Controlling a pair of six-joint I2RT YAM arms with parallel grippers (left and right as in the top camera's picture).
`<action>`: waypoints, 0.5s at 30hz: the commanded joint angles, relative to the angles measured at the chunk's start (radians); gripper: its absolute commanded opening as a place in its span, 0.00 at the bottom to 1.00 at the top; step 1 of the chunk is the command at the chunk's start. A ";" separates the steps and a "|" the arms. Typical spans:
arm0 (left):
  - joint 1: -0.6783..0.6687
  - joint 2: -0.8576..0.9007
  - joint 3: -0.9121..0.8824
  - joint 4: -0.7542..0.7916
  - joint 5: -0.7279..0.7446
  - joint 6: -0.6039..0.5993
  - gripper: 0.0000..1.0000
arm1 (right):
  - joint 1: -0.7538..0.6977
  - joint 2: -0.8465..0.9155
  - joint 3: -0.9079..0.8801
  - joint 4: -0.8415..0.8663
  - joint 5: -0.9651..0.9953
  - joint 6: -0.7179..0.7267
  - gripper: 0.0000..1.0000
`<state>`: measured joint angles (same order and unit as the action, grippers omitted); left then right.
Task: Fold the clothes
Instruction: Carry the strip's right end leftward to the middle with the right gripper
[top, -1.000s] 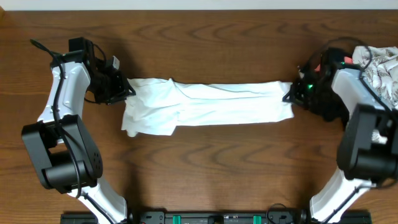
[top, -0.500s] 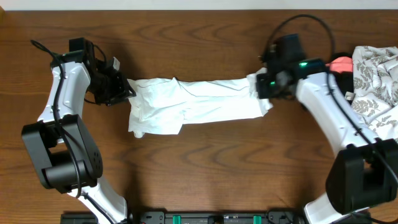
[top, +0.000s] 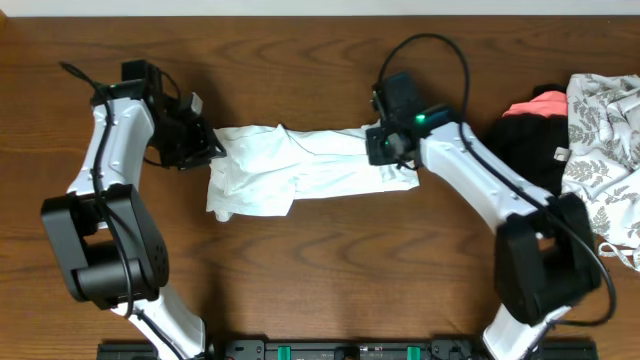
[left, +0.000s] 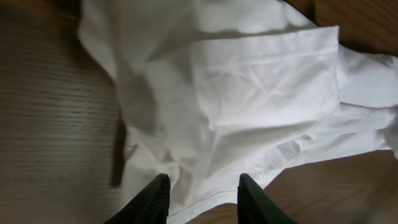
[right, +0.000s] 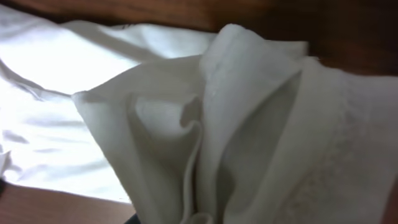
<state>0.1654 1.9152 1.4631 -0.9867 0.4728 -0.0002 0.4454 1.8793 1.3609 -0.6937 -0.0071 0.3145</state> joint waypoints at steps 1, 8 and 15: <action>-0.015 0.000 0.003 -0.002 0.013 0.003 0.36 | 0.036 0.031 0.008 0.021 -0.016 0.029 0.17; -0.018 0.000 0.003 -0.002 0.013 0.003 0.36 | 0.095 0.040 0.008 0.092 -0.040 0.030 0.28; -0.018 0.000 0.003 -0.002 0.013 0.003 0.36 | 0.130 0.053 0.008 0.149 -0.087 0.040 0.55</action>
<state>0.1474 1.9152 1.4631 -0.9867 0.4725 -0.0002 0.5610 1.9179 1.3609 -0.5533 -0.0608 0.3447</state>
